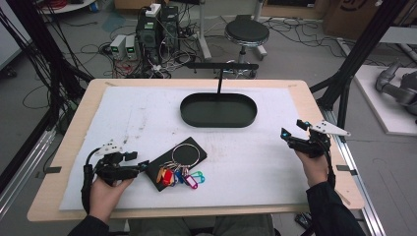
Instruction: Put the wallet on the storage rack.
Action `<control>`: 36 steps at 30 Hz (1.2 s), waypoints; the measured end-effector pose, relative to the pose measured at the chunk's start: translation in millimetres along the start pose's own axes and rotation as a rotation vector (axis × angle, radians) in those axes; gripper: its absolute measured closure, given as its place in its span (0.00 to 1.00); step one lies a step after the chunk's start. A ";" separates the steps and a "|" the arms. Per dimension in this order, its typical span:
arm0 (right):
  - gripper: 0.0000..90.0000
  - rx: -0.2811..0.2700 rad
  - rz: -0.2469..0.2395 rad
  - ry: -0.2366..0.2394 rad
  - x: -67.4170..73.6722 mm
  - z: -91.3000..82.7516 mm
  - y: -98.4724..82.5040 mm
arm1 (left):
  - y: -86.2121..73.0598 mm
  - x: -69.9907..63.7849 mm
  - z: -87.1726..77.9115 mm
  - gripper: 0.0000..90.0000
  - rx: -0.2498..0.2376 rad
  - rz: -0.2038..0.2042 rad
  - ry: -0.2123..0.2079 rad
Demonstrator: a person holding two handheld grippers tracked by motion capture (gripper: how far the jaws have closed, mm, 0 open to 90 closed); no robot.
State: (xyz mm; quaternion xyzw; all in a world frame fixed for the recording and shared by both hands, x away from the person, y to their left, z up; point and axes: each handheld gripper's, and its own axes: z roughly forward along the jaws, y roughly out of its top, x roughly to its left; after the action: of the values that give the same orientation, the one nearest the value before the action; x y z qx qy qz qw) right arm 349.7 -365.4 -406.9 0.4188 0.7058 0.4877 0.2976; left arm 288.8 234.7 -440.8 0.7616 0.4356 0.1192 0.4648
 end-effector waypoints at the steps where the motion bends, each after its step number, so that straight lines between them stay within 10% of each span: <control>1: 0.28 0.001 0.002 0.000 0.3 -0.1 0.0 | -1.0 -0.4 0.8 0.40 0.010 -0.003 -0.005; 15: 0.28 0.008 -0.002 0.010 0.9 0.4 0.0 | -7.3 4.2 10.4 0.50 0.067 -0.133 -0.045; 21: 0.28 0.002 -0.005 0.010 2.4 1.0 1.1 | -10.5 3.2 11.5 0.71 0.052 -0.181 -0.117; 36: 0.29 -0.012 -0.002 -0.005 2.8 -3.7 2.6 | 13.6 -17.5 13.1 0.90 -0.102 0.051 -0.056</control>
State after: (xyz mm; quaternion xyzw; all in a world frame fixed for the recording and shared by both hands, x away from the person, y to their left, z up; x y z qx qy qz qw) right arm 346.1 -364.1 -403.2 0.4174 0.7026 0.4906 0.3025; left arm 293.7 210.6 -432.9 0.7507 0.3963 0.1316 0.5120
